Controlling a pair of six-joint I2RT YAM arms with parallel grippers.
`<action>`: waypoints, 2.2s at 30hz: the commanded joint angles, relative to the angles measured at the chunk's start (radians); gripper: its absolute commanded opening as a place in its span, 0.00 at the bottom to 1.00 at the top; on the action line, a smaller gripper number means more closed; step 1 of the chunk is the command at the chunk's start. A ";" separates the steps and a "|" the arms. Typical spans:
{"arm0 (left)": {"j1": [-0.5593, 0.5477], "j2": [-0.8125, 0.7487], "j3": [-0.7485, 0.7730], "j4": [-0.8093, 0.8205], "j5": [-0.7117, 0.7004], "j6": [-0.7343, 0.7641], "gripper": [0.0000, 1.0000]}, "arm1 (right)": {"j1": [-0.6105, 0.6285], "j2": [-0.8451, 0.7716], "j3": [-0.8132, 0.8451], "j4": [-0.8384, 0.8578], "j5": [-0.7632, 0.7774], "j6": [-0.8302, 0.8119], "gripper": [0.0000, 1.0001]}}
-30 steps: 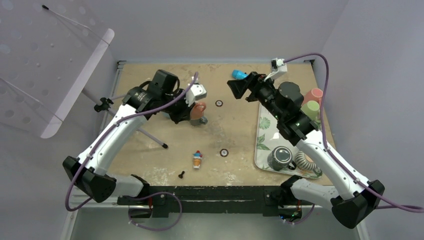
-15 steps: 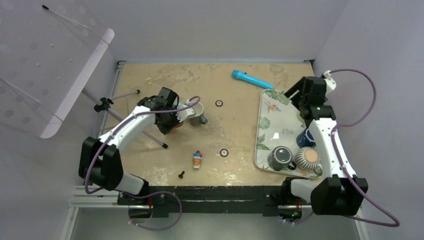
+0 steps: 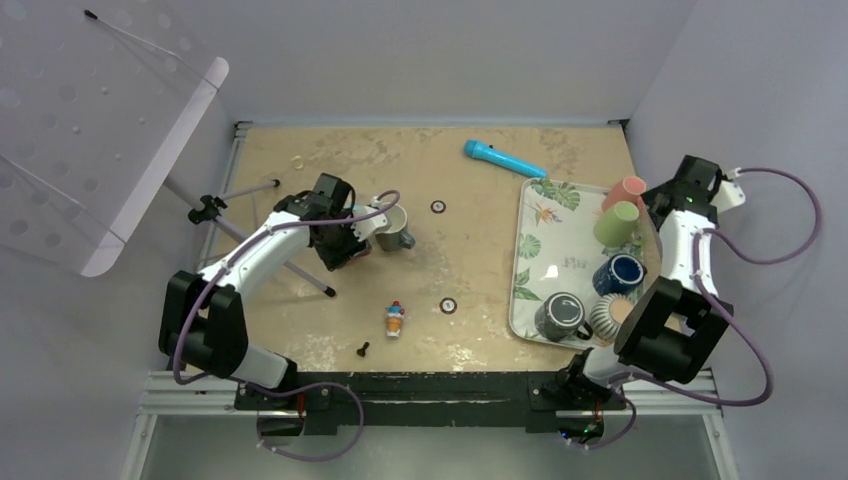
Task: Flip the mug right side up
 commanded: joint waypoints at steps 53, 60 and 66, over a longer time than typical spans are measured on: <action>0.008 -0.187 0.082 -0.182 0.087 -0.089 0.67 | 0.133 0.091 -0.034 0.236 -0.284 0.092 0.69; 0.009 -0.207 0.070 -0.167 0.094 -0.085 0.67 | 0.134 -0.083 -0.119 0.420 -0.263 -0.298 0.73; 0.008 -0.224 0.062 -0.159 0.094 -0.077 0.67 | 0.136 -0.203 -0.368 0.764 -0.212 -0.576 0.72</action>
